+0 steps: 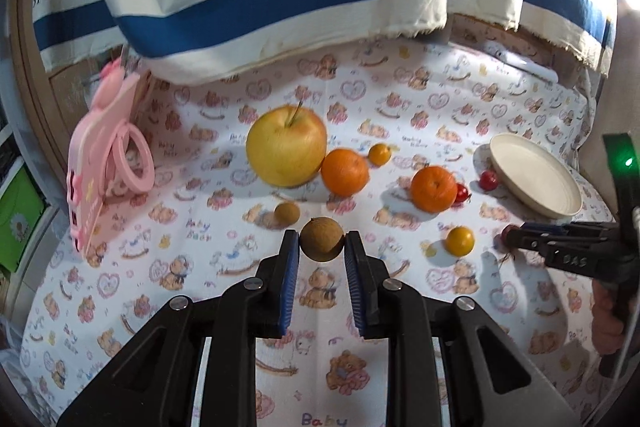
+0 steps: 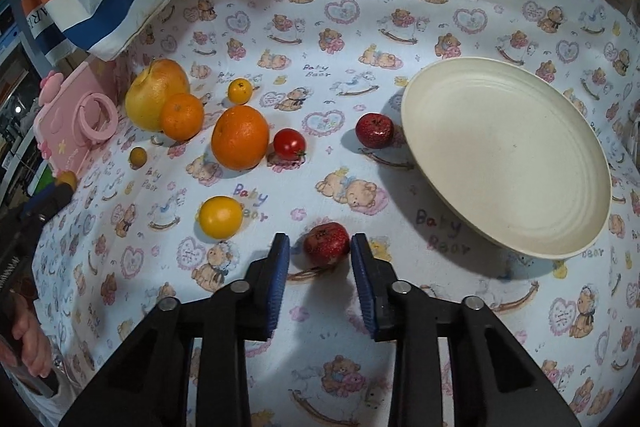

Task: Organize fruits
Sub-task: 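Carry both fruits onto the cream plate and open both tools to release them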

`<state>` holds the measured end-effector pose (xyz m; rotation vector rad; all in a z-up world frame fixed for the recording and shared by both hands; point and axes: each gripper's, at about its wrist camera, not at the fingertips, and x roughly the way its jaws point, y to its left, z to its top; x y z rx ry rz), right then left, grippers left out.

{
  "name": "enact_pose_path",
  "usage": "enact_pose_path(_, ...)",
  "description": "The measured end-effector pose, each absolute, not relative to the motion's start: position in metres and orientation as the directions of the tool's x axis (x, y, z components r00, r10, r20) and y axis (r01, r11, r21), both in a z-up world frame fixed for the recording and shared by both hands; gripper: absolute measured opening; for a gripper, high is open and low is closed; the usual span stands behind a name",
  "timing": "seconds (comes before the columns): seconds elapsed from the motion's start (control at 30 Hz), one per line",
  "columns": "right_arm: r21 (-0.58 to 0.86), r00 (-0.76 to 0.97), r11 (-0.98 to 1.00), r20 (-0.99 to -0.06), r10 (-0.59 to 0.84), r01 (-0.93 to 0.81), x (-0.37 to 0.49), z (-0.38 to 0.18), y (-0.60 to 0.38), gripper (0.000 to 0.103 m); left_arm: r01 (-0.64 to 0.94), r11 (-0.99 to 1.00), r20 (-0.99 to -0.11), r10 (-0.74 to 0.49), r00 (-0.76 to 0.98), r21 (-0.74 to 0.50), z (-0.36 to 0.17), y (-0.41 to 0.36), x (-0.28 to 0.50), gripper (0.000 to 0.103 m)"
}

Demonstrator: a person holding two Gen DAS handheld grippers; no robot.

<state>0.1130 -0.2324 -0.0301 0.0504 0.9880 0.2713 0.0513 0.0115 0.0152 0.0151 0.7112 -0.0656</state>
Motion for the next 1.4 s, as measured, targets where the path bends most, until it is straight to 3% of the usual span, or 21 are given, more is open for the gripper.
enact_pose_path(0.47, 0.213, 0.545, 0.955, -0.786, 0.292, -0.205, 0.109, -0.009, -0.244, 0.026, 0.133, 0.991, -0.557, -0.097, 0.825, 0.024, 0.073, -0.022, 0.057, 0.022)
enact_pose_path(0.57, 0.244, 0.569, 0.95, -0.76, 0.313, -0.198, 0.106, 0.01, -0.257, 0.026, 0.164, 0.986, -0.547, -0.134, 0.826, 0.006, 0.086, -0.03, 0.061, 0.022)
enact_pose_path(0.7, 0.182, 0.647, 0.968, -0.72, 0.249, -0.171, 0.099, 0.046, -0.28, 0.026, 0.222, 0.975, -0.532, -0.183, 0.827, 0.01, 0.101, -0.052, 0.073, 0.022)
enact_pose_path(0.8, 0.173, 0.684, 0.977, -0.699, 0.212, -0.125, 0.102, 0.066, -0.304, 0.026, 0.345, 0.938, -0.522, -0.294, 0.801, 0.001, 0.103, -0.079, 0.093, 0.022)
enact_pose_path(0.87, 0.181, 0.699, 0.98, -0.689, 0.189, -0.087, 0.105, 0.073, -0.323, 0.026, 0.438, 0.899, -0.539, -0.361, 0.761, 0.017, 0.096, -0.102, 0.107, 0.022)
enact_pose_path(1.03, 0.18, 0.716, 0.984, -0.685, 0.133, -0.01, 0.12, 0.074, -0.358, 0.026, 0.502, 0.864, -0.613, -0.409, 0.676, -0.023, 0.067, -0.149, 0.14, 0.022)
enact_pose_path(1.17, 0.189, 0.691, 0.982, -0.713, 0.117, 0.029, 0.135, 0.055, -0.376, 0.026, 0.55, 0.829, -0.67, -0.464, 0.58, -0.098, 0.037, -0.177, 0.163, 0.022)
enact_pose_path(1.27, 0.173, 0.657, 0.981, -0.75, 0.076, 0.084, 0.143, 0.031, -0.388, 0.026, 0.637, 0.766, -0.717, -0.49, 0.496, -0.084, 0.019, -0.205, 0.172, 0.022)
enact_pose_path(1.4, 0.142, 0.624, 0.982, -0.781, 0.034, 0.124, 0.152, 0.013, -0.396, 0.026, 0.634, 0.772, -0.79, -0.412, 0.454, -0.039, -0.006, -0.232, 0.188, 0.022)
